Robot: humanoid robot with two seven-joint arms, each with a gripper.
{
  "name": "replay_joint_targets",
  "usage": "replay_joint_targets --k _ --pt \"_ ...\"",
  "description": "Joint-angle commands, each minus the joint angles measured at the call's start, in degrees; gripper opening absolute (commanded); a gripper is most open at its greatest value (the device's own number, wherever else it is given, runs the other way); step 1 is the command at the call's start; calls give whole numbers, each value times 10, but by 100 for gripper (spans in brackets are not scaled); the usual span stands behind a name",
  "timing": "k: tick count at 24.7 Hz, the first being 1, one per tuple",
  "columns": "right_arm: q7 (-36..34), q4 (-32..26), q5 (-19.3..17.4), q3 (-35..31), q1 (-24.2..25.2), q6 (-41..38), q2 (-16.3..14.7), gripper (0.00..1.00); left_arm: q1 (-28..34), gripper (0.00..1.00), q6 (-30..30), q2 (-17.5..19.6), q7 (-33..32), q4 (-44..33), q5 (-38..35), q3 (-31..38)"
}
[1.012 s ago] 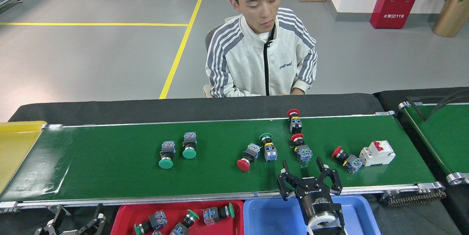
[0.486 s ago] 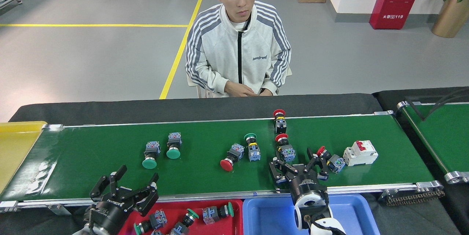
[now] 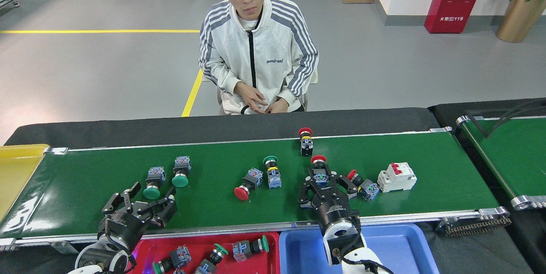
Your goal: Pick switch part from conveyor to tray
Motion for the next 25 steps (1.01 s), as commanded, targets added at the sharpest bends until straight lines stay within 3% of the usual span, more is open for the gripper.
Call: replay_joint_targets --k 1,2,3,4,5,8,13,15,17,18,20,22,25 --pt "-5 -59 0 38 21 -61 -7 9 -10 42 20 6 8 4 0 1" --pt "-5 -82 -1 53 35 -82 -13 11 -9 33 18 6 8 4 2 2" --pt "-6 -110 -1 72 54 -118 -25 26 -7 25 15 7 9 4 5 2" --pt "-11 -127 0 90 70 -149 -33 70 -4 19 12 7 11 2 8 2" --pt "-16 -132 0 106 84 -174 -33 100 -1 14 8 6 14 -2 12 2" --pt "-17 -132 0 124 94 -189 -34 100 22 9 -47 5 22 -50 23 0" --pt "-19 -148 -6 78 98 -153 -30 100 160 13 -241 2 22 -239 53 23" --pt "-40 -165 -6 12 125 -81 -33 100 217 29 -241 -3 20 -289 56 29" --pt "-84 -179 -6 -47 167 -30 -37 100 248 63 -241 -8 20 -311 55 28" --pt "-97 -181 -6 -76 182 -22 -42 100 256 72 -241 -12 20 -315 56 27" --pt "-106 -181 -10 -154 224 -19 -55 100 268 99 -241 -24 20 -319 55 29" --pt "-107 -181 -31 -189 246 -19 -57 100 276 99 -241 -31 20 -319 55 30" --pt "-104 -180 -39 -192 240 -19 -60 100 280 100 -241 -32 20 -319 55 42"
